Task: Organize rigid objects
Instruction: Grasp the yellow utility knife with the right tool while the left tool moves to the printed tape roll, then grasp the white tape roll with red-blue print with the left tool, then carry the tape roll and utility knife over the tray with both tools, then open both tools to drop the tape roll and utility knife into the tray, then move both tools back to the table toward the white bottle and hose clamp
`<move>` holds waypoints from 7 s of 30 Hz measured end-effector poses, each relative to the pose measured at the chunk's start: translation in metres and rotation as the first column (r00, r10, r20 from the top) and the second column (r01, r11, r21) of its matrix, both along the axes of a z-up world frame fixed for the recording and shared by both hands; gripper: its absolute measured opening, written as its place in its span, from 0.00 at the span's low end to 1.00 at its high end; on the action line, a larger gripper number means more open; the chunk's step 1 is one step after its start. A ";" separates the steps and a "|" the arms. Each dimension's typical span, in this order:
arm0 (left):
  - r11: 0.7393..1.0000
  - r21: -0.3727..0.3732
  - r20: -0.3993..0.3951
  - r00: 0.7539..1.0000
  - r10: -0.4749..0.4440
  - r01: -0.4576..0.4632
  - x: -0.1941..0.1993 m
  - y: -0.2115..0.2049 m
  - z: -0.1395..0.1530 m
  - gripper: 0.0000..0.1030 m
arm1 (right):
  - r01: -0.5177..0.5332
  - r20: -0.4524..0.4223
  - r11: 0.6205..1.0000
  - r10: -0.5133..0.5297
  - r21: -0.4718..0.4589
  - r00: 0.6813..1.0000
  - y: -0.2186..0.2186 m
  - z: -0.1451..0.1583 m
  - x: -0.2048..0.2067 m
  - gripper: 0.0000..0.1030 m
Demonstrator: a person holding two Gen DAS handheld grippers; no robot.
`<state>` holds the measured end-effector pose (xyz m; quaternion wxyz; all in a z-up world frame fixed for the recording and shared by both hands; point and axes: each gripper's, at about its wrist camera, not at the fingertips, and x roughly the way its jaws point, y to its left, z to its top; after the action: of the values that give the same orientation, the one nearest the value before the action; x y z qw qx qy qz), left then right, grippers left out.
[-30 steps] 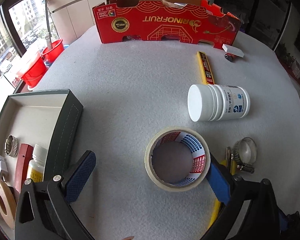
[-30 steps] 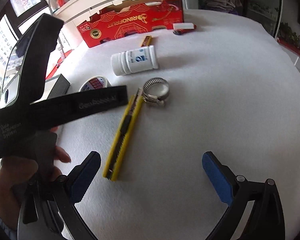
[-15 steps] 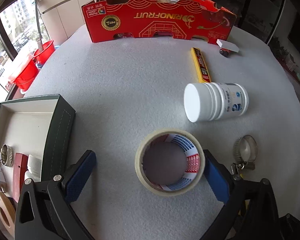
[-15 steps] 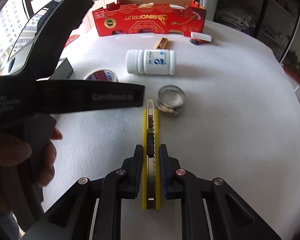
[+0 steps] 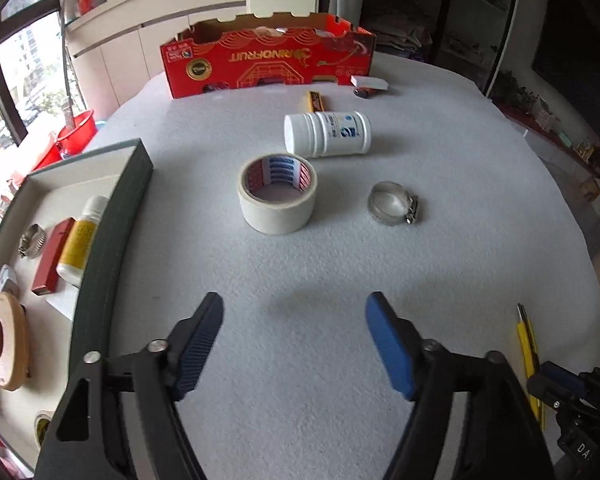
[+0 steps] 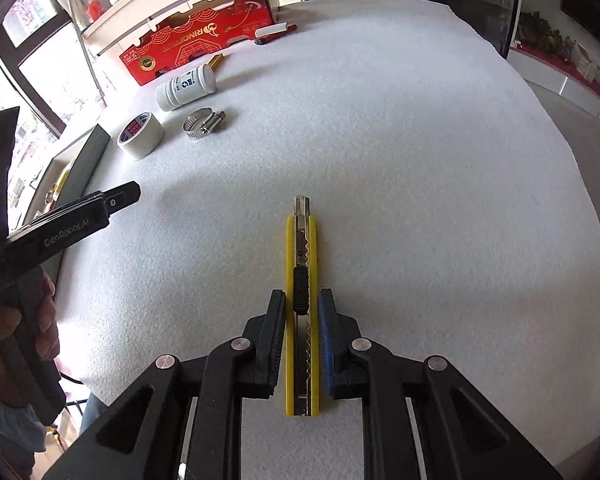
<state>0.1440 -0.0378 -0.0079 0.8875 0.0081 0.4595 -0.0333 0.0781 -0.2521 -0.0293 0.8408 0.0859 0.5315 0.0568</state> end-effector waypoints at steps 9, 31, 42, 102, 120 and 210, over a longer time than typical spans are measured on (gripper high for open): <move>0.995 0.096 -0.025 0.999 0.032 -0.030 0.077 0.004 0.000 0.89 | 0.008 0.038 0.998 -0.005 -0.070 0.999 0.013 0.000 0.005 0.65; 0.997 0.036 -0.116 0.991 -0.060 0.064 0.082 -0.021 -0.022 0.54 | -0.005 0.012 0.983 0.008 -0.183 1.000 0.018 -0.001 0.013 0.17; 0.995 -0.070 0.018 0.997 -0.075 0.076 -0.022 -0.021 0.027 0.54 | 0.040 0.009 0.999 -0.039 -0.031 0.999 0.012 0.013 -0.017 0.17; 0.888 -0.233 0.284 0.845 0.452 -0.396 -0.178 0.275 0.109 0.54 | -0.338 0.205 0.938 0.347 -0.080 0.915 0.283 0.116 -0.024 0.17; 0.928 -0.127 0.200 0.908 0.369 -0.350 -0.079 0.260 0.067 0.54 | -0.425 0.136 0.904 0.428 -0.052 0.893 0.323 0.086 0.026 0.17; 0.833 0.139 0.126 0.844 0.522 -0.536 -0.209 0.182 0.063 0.99 | -0.212 0.398 0.970 0.241 -0.117 0.885 0.246 0.098 -0.105 0.99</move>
<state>-0.0648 0.1440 0.0548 0.8763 -0.0427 0.4078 0.2529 -0.0265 -0.0062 0.0687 0.9234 -0.0200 0.3517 0.1527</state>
